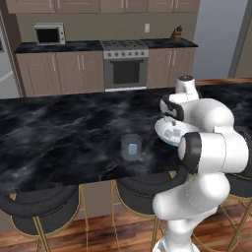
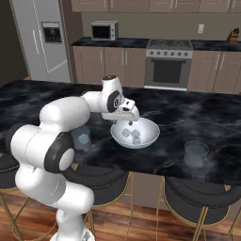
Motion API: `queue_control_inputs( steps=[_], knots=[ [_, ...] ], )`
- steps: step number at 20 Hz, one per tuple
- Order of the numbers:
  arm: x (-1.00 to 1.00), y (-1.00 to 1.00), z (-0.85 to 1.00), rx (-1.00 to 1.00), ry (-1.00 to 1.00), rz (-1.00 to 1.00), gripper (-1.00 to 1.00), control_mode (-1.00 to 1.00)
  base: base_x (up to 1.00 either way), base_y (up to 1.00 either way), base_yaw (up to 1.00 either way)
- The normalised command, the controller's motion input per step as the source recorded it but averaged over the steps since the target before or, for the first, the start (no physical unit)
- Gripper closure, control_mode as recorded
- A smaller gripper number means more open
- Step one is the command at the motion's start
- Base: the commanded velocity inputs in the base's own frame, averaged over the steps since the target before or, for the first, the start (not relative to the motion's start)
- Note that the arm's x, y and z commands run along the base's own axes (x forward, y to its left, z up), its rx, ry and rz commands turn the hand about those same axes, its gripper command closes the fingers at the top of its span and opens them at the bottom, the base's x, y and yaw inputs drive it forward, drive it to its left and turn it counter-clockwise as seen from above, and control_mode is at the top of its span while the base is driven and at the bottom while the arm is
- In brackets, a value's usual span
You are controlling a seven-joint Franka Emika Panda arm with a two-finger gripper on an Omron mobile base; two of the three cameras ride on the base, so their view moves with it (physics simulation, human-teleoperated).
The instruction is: There are four ice cubes in the ice bowl. Place two ice cubes in each glass of water.
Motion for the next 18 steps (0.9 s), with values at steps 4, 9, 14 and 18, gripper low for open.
queue_control_inputs(
  steps=[4,9,14,18],
  knots=[
    [0.0,-0.62,-0.77,-0.38,0.02,0.46,-1.0,-1.0,0.0,0.0,0.0],
    [0.13,-0.03,-0.31,-0.01,0.04,0.01,-1.0,-1.0,0.0,0.0,0.0],
    [0.79,-0.05,-0.18,0.06,0.13,0.0,-1.0,-1.0,0.0,0.0,0.0],
    [0.9,-0.46,0.0,0.12,0.27,0.04,-1.0,-1.0,0.0,0.0,0.0]
  ],
)
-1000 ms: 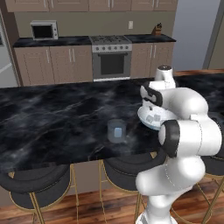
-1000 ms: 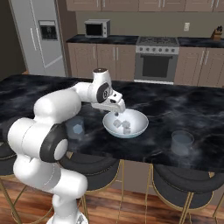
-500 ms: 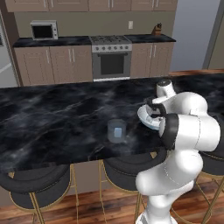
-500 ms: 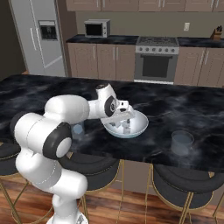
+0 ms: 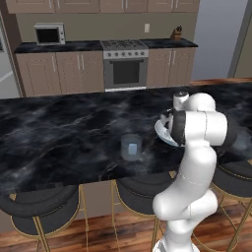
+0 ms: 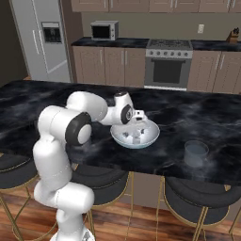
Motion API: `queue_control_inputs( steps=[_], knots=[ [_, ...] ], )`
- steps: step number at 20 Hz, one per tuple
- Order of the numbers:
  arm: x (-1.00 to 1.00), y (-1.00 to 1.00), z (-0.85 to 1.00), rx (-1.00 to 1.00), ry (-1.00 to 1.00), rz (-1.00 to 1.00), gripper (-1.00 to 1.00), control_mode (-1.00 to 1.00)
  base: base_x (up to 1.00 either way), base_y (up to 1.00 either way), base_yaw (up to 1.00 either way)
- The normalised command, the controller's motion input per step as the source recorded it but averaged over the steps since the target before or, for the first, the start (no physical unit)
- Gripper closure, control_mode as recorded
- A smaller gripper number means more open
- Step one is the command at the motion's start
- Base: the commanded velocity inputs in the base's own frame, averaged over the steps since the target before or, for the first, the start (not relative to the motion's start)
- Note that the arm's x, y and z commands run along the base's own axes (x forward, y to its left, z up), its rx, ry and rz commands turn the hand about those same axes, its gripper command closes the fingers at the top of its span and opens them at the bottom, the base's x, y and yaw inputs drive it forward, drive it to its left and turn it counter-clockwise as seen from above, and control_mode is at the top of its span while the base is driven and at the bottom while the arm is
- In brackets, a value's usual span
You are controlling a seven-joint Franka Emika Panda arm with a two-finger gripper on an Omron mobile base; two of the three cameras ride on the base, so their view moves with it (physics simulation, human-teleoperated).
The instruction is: There are four ice cubes in the ice bowl. Place two ice cubes in each glass of water.
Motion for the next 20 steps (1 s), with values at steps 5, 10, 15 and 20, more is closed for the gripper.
queue_control_inputs(
  steps=[5,10,15,20],
  knots=[
    [0.43,-0.26,-0.19,0.02,0.2,0.04,-1.0,-1.0,0.0,0.0,0.0],
    [0.0,-0.02,-0.9,0.0,0.09,0.0,-1.0,-1.0,0.0,0.0,0.0],
    [0.0,0.0,-0.65,0.0,0.09,0.0,-1.0,-1.0,0.0,0.0,0.0],
    [0.0,0.0,-0.44,0.0,0.09,0.0,-1.0,-1.0,0.0,0.0,0.0]
  ],
)
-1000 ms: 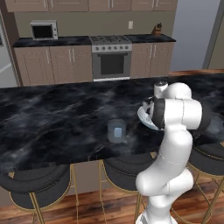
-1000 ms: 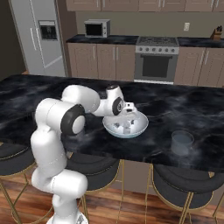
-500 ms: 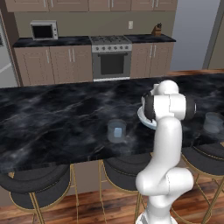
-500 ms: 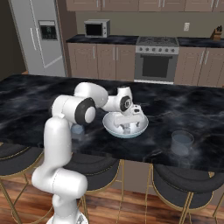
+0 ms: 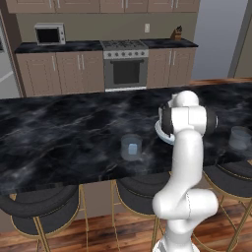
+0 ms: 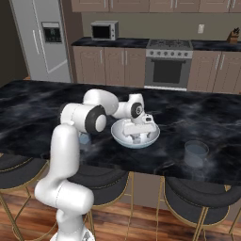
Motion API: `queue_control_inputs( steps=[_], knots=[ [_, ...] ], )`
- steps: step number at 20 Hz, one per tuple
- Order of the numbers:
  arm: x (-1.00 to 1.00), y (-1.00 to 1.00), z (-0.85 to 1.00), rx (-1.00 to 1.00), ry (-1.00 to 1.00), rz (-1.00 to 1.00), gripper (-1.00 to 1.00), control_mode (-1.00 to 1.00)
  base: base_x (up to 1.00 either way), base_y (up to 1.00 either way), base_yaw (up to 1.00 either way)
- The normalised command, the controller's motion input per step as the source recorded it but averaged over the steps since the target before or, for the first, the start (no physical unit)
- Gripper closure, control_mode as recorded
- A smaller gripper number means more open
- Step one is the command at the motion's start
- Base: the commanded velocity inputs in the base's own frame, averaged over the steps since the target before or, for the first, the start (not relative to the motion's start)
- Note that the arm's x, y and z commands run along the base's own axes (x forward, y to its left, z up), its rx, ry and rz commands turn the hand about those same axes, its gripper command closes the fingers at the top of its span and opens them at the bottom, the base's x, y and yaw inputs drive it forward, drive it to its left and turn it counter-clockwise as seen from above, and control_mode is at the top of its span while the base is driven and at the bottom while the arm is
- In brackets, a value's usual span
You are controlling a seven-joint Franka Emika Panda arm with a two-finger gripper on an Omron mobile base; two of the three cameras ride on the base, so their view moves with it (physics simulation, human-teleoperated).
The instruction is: There are four ice cubes in the ice bowl. Place two ice cubes in each glass of water.
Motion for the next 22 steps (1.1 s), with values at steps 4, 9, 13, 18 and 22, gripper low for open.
queue_control_inputs(
  steps=[4,9,13,18,22],
  knots=[
    [-0.38,0.0,-0.07,0.1,0.01,-0.04,-1.0,-1.0,0.0,0.0,0.0],
    [-0.18,0.14,0.06,0.14,-0.17,-0.19,-1.0,-1.0,0.0,0.0,0.0],
    [0.15,0.22,0.01,0.1,-0.16,-0.16,-1.0,-1.0,0.0,0.0,0.0],
    [-0.07,0.05,0.0,0.0,0.02,-0.06,-1.0,-1.0,0.0,0.0,0.0],
    [-0.39,-0.03,-0.08,-0.06,0.11,0.0,-1.0,-1.0,0.0,0.0,0.0]
  ],
)
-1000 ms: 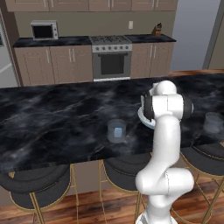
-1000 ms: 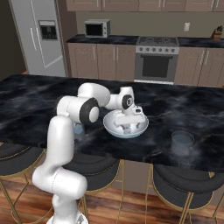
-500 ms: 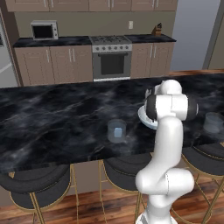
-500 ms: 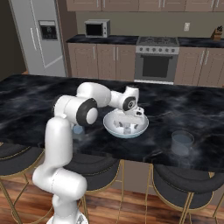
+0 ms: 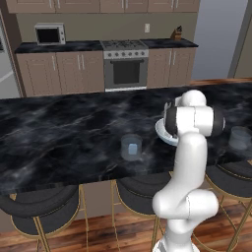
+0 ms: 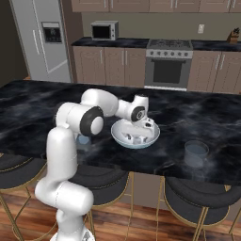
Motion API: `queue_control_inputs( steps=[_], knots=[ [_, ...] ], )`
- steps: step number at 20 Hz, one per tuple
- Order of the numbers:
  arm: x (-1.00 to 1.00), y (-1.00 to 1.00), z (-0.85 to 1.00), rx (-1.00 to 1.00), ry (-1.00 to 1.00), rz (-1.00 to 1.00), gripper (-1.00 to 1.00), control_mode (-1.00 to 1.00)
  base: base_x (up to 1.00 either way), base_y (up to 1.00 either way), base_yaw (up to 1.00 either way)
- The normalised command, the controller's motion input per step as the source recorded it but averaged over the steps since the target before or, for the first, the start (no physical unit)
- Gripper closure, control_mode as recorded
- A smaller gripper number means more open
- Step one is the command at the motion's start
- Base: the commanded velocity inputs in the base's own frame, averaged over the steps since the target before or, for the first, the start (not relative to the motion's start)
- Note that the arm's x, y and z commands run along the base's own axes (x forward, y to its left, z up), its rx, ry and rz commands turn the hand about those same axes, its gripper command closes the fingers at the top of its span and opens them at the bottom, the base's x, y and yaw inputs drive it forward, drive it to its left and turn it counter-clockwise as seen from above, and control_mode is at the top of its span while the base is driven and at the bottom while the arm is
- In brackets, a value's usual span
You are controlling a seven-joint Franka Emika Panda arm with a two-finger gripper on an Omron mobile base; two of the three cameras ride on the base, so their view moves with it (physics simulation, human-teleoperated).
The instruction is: There are four ice cubes in the ice bowl. Place two ice cubes in each glass of water.
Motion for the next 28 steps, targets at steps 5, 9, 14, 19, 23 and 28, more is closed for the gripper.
queue_control_inputs(
  steps=[5,9,14,19,23,28],
  knots=[
    [-0.26,0.0,-0.37,-0.14,0.06,0.01,-1.0,-1.0,0.0,0.0,0.0],
    [-0.12,0.11,-0.44,-0.14,0.12,0.02,1.0,-1.0,0.0,0.0,0.0],
    [-0.17,0.07,-0.07,0.0,0.02,0.02,1.0,-1.0,0.0,0.0,0.0],
    [-0.5,0.03,0.52,0.13,-0.01,-0.05,1.0,-1.0,0.0,0.0,0.0],
    [-0.44,0.37,1.0,0.21,-0.16,-0.07,1.0,-1.0,0.0,0.0,0.0],
    [-0.26,0.9,1.0,0.09,-0.2,-0.07,1.0,-1.0,0.0,0.0,0.0]
  ],
)
